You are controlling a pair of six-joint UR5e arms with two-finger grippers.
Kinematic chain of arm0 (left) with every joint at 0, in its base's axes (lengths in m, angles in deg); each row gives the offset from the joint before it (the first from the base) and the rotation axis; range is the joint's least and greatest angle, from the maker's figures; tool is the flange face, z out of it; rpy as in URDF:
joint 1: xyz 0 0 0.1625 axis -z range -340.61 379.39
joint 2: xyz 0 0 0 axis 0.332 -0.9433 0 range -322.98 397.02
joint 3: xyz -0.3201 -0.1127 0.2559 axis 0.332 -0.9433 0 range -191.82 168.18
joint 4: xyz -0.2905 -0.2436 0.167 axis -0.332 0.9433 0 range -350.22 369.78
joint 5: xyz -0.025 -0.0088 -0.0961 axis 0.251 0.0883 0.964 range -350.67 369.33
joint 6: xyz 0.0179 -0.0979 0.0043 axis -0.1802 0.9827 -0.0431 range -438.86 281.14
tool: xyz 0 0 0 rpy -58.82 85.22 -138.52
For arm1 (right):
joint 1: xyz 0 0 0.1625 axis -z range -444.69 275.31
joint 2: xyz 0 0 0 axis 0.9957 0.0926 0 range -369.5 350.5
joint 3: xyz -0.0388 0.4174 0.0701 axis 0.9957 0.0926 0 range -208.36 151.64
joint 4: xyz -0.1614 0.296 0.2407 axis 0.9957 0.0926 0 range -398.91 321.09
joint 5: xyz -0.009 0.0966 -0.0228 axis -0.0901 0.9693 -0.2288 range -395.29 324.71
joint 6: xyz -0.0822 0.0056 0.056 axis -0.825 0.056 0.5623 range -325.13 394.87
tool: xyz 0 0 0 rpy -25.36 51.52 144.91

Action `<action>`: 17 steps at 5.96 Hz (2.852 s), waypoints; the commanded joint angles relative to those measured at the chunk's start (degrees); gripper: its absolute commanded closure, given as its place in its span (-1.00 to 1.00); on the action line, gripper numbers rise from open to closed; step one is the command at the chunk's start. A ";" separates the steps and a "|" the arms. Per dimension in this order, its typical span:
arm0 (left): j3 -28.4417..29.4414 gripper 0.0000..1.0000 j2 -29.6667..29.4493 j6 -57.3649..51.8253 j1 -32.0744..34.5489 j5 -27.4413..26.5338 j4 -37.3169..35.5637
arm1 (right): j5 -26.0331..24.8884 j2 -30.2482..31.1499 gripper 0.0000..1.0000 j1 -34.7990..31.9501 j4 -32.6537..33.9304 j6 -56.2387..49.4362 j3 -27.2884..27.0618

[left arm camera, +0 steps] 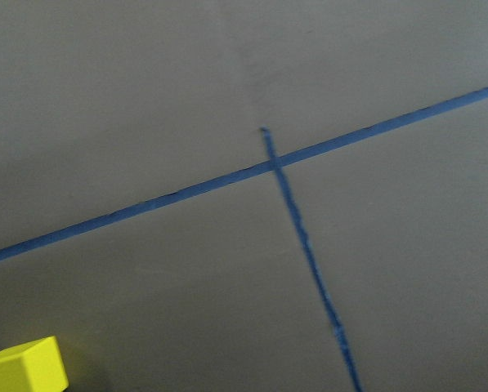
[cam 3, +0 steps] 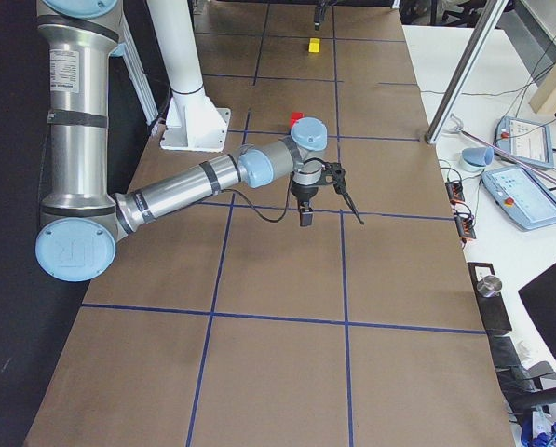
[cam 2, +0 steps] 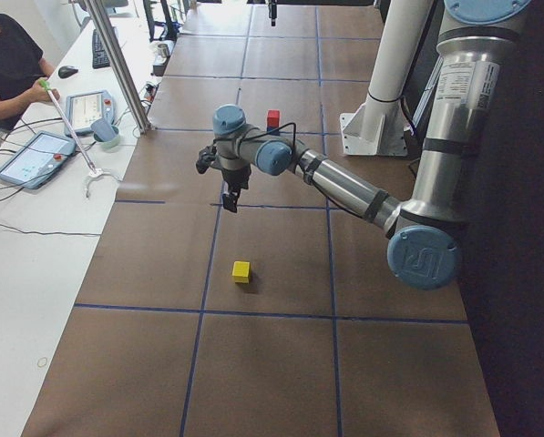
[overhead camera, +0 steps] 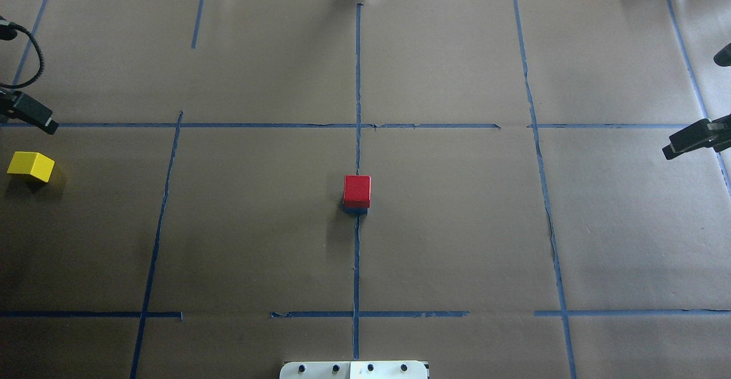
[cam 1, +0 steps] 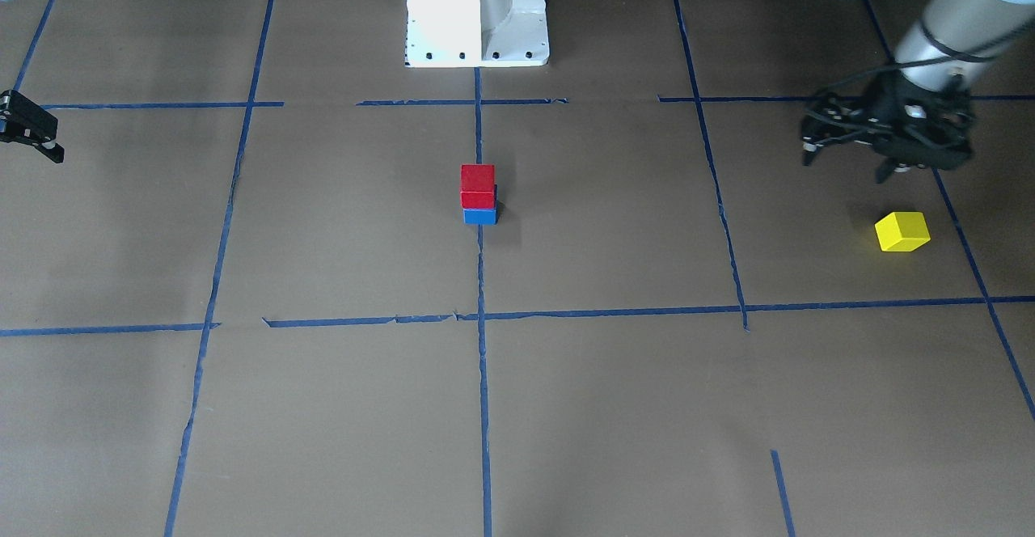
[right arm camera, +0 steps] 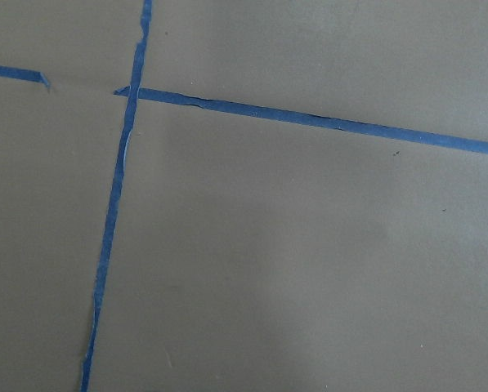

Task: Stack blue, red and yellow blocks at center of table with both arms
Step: 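Lower the left gripper onto the yellow cube and grasp it, then carry the yellow cube with the left gripper over the red cube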

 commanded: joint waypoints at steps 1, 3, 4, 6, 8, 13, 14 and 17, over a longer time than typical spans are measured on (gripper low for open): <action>14.67 -0.99 0.91 1.36 1.59 1.72 15.10 | 0.04 0.07 -0.99 0.00 0.00 0.04 -0.28; 17.56 -0.99 1.26 12.12 1.50 1.20 20.99 | 0.13 -0.02 -0.99 0.00 0.00 0.13 -0.54; 18.69 -0.99 3.44 12.70 1.16 -0.11 24.75 | 0.13 -0.11 -0.99 0.00 -0.09 0.04 -0.46; 20.37 -0.99 3.38 14.27 -1.56 -0.12 25.31 | 0.21 -0.11 -0.99 0.00 0.00 0.12 -0.89; 20.80 -0.99 3.47 14.47 -3.77 -0.30 25.31 | 0.30 -0.02 -0.99 0.00 0.00 0.13 -0.90; 15.48 1.00 1.02 15.34 -5.88 -4.07 24.35 | 0.30 0.07 -0.99 0.00 0.00 0.12 -0.89; 10.05 1.00 -1.00 17.08 -6.14 -3.99 21.30 | 0.30 0.07 -0.99 0.00 0.00 0.13 -0.90; -3.72 1.00 -24.82 37.69 -27.43 -13.95 -8.61 | 0.30 -0.11 -0.99 0.00 0.00 0.04 -0.46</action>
